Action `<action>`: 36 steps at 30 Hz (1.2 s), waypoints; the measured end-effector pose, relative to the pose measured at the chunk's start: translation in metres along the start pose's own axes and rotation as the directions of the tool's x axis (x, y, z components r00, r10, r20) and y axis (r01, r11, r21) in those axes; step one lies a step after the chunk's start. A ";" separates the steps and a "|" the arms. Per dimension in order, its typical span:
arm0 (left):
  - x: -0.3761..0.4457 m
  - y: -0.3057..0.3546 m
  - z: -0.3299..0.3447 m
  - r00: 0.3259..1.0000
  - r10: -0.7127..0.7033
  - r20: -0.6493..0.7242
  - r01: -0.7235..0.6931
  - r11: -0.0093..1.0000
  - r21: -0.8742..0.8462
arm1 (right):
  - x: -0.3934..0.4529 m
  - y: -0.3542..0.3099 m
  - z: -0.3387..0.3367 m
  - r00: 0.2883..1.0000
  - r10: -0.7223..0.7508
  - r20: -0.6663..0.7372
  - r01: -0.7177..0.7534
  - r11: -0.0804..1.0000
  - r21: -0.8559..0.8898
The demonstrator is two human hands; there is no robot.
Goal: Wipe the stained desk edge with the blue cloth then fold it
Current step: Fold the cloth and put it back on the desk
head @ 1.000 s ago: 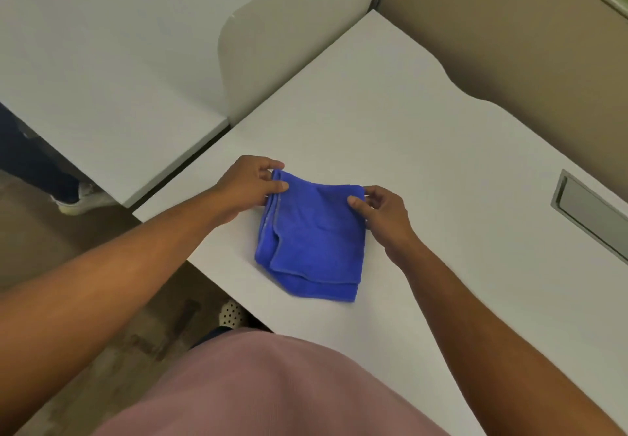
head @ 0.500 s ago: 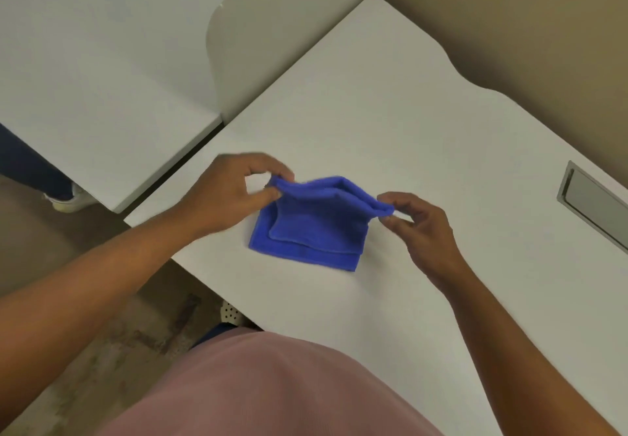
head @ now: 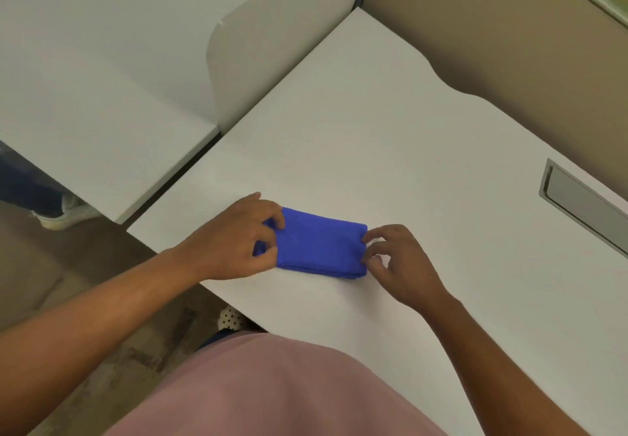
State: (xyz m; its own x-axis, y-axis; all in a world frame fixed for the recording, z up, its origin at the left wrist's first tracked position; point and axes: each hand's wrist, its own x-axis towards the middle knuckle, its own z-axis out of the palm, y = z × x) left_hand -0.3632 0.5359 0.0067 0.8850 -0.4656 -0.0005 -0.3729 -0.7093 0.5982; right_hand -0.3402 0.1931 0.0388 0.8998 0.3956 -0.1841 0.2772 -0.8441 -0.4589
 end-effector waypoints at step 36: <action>0.326 0.235 0.116 0.845 -0.477 0.240 0.436 0.357 -0.826 | -0.075 0.252 -0.133 0.726 0.686 -0.044 -0.104 0.173 0.979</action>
State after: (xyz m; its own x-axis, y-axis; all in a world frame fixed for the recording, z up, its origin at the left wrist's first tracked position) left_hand -0.1950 0.1564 0.0539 0.8590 -0.1824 -0.4783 0.4834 -0.0188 0.8752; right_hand -0.2929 -0.0967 0.0523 0.8583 -0.3083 -0.4103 -0.3758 0.1669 -0.9115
